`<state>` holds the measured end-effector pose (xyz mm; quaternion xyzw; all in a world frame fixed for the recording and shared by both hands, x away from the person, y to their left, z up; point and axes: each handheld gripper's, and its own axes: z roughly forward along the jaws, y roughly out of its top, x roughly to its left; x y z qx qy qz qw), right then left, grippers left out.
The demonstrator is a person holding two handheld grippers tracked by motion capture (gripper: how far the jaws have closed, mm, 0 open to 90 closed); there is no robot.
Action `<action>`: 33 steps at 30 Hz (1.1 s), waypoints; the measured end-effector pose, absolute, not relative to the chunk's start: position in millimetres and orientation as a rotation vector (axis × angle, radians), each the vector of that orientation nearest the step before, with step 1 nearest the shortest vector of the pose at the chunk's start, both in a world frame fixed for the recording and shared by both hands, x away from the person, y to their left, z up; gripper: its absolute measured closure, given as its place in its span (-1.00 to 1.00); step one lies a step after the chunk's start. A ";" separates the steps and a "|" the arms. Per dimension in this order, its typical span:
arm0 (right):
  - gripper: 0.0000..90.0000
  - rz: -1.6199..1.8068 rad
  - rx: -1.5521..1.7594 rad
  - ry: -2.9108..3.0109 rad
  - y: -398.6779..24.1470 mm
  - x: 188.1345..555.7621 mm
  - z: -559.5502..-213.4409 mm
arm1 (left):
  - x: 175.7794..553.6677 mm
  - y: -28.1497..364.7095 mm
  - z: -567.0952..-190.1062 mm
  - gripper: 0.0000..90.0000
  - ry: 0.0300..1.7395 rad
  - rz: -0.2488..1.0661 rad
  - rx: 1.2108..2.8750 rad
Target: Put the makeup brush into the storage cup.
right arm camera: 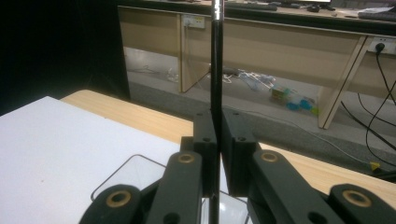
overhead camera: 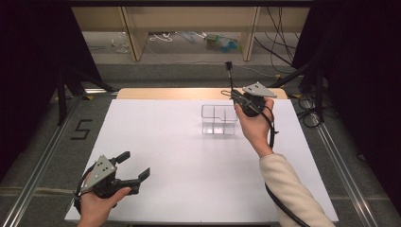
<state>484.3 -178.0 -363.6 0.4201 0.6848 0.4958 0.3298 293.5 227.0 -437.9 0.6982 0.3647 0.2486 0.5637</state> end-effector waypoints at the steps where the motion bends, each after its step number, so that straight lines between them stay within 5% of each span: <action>1: 0.90 1.295 1.098 1.792 -177.7 484.4 -363.7 | 293.4 227.0 -437.9 -0.82 0.858 0.585 1.643; 33: 0.90 1.307 1.086 1.784 -171.7 487.5 -364.7 | 293.1 227.2 -438.1 -0.82 0.859 0.586 1.646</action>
